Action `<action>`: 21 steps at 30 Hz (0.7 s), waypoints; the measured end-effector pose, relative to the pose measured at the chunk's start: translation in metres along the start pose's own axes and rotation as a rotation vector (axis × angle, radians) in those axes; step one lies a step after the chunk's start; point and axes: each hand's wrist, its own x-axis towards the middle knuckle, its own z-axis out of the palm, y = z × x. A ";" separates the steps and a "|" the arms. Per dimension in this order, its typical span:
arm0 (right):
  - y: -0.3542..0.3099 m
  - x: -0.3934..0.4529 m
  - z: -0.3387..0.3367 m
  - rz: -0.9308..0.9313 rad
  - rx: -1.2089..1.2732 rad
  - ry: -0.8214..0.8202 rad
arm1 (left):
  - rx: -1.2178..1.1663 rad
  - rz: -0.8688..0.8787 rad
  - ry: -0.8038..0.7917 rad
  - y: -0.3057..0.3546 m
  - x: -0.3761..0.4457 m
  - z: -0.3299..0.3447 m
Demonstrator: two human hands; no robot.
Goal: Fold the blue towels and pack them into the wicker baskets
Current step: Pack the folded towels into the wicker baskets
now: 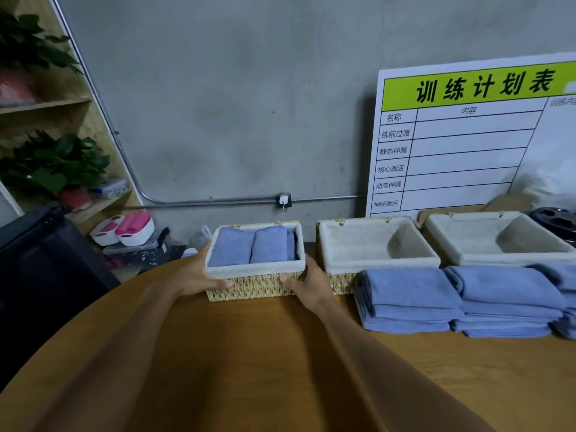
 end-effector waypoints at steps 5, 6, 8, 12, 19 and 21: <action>-0.029 -0.039 -0.054 -0.109 -0.385 -0.094 | 0.157 0.090 0.171 0.071 -0.018 0.001; -0.034 -0.044 -0.070 -0.152 -0.424 -0.092 | 0.147 0.127 0.176 0.090 -0.020 0.007; -0.040 -0.046 -0.108 -0.244 -0.501 -0.094 | 0.137 0.219 0.144 0.128 -0.023 0.023; -0.027 -0.025 -0.194 -0.220 -0.501 0.092 | 0.288 0.297 0.083 0.186 -0.013 0.062; 0.036 0.035 -0.266 0.068 -0.593 -0.044 | 0.550 0.171 -0.010 0.221 0.041 0.091; 0.047 0.049 -0.262 0.088 -0.561 -0.105 | 0.554 0.145 -0.052 0.221 0.052 0.095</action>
